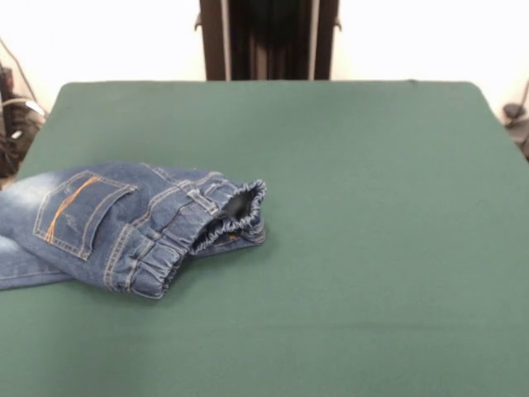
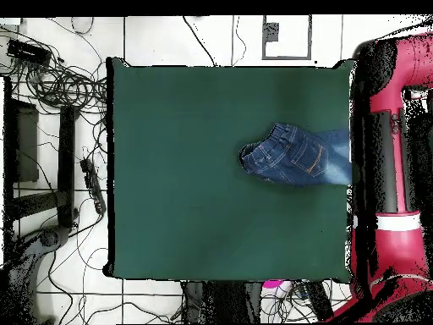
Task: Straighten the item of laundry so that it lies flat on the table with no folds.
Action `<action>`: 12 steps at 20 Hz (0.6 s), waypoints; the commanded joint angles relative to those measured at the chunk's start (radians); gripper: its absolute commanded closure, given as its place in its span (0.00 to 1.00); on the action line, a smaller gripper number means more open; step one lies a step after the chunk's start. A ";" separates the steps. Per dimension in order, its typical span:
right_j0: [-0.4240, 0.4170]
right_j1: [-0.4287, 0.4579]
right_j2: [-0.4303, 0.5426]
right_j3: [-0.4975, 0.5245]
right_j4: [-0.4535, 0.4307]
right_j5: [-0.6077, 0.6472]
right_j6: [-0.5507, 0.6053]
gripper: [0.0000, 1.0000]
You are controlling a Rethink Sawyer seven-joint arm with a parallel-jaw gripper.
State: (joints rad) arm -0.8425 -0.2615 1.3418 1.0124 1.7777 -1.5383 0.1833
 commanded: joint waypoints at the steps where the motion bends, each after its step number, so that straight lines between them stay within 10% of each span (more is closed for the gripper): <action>1: -0.045 -0.028 0.052 0.088 0.140 -0.126 -0.507 1.00; 12: -0.157 -0.016 0.033 0.115 0.115 -0.088 -0.723 1.00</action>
State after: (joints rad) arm -1.0025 -0.2837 1.3830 1.0422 1.8119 -1.5495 -0.1977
